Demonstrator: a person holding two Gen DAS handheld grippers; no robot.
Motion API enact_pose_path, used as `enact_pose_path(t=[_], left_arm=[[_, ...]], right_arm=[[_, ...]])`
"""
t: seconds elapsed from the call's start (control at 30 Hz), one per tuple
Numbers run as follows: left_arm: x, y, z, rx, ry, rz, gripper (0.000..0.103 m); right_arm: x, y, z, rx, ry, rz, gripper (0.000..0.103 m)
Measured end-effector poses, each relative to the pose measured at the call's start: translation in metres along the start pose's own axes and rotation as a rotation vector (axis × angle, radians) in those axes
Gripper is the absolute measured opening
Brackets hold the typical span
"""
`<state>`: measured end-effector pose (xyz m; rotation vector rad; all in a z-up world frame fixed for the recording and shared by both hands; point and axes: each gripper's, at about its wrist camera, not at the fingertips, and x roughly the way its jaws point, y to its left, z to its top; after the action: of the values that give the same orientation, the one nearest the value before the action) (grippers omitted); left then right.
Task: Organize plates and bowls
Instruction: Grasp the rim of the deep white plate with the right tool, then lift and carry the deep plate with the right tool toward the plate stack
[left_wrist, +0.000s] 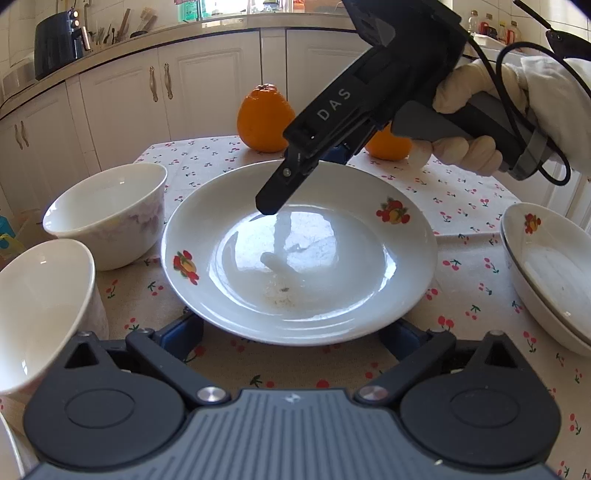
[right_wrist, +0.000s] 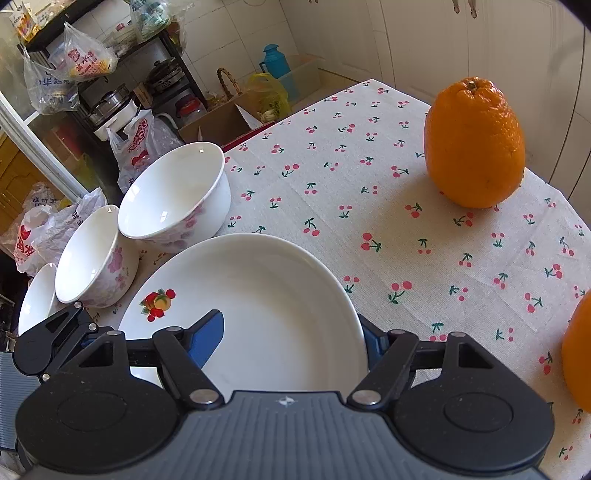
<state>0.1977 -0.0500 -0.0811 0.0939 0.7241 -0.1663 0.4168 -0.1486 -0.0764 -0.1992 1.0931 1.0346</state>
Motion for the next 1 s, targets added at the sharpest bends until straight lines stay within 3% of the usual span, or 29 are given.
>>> enact_pose_path(t=[0.57, 1.0], left_arm=[[-0.008, -0.005, 0.001, 0.04, 0.013, -0.002, 0.096], [-0.044, -0.015, 0.007, 0.091, -0.023, -0.038, 0.096]], right_arm=[[-0.013, 0.005, -0.006, 0.036, -0.004, 0.015, 0.079], [-0.047, 0.022, -0.027, 0.062, -0.05, -0.011, 0.079]])
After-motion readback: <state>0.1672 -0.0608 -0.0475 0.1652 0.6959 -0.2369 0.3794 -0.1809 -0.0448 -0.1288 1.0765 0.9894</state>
